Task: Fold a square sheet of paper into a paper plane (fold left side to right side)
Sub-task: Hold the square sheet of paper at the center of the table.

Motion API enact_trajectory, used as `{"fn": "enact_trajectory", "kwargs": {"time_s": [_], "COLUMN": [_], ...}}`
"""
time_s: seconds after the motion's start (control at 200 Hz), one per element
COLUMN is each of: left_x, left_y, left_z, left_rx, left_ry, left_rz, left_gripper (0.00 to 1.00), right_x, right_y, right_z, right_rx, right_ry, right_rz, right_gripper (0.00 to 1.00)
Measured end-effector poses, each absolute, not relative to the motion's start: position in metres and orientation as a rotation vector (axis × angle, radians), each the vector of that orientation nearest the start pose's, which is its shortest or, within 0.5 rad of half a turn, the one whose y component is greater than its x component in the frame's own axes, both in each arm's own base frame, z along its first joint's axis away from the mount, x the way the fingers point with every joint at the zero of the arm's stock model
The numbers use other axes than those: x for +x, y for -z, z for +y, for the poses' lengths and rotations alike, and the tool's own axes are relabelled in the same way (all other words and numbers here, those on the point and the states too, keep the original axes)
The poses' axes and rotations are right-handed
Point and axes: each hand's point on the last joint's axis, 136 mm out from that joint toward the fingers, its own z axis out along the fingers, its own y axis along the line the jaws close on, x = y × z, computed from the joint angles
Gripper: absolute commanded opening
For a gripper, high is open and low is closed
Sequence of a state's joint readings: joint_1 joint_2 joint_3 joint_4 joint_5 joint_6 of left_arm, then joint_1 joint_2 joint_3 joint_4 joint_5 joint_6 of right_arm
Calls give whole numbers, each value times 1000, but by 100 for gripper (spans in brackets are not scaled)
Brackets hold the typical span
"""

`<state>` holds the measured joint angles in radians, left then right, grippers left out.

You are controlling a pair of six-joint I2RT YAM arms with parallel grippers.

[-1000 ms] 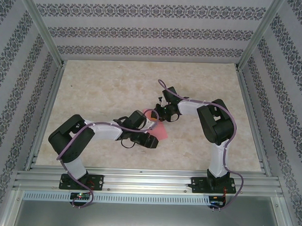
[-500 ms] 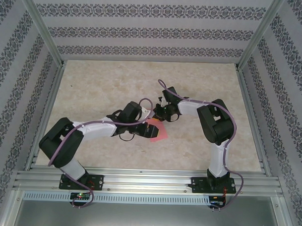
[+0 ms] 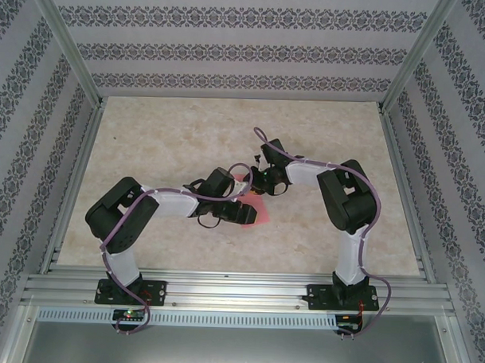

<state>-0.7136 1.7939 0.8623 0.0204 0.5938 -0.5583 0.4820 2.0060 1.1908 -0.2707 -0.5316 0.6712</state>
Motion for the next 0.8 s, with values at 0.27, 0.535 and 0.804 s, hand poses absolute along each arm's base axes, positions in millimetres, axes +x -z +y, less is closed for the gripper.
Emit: {"fn": "enact_trajectory", "kwargs": {"time_s": [0.27, 0.535, 0.804], "left_x": [243, 244, 246], "left_y": [-39, -39, -38], "left_z": [-338, -337, -339], "left_rx": [495, 505, 523], "left_ry": [1210, 1186, 1170], "left_rz": [2669, 2689, 2710], "left_gripper": [57, 57, 57], "right_x": [375, 347, 268], "right_y": [-85, -122, -72], "right_z": [262, 212, 206], "right_rx": [89, 104, 153], "right_ry": [-1038, -1001, -1101], "right_rz": [2698, 2627, 2791], "right_gripper": [28, 9, 4]}}
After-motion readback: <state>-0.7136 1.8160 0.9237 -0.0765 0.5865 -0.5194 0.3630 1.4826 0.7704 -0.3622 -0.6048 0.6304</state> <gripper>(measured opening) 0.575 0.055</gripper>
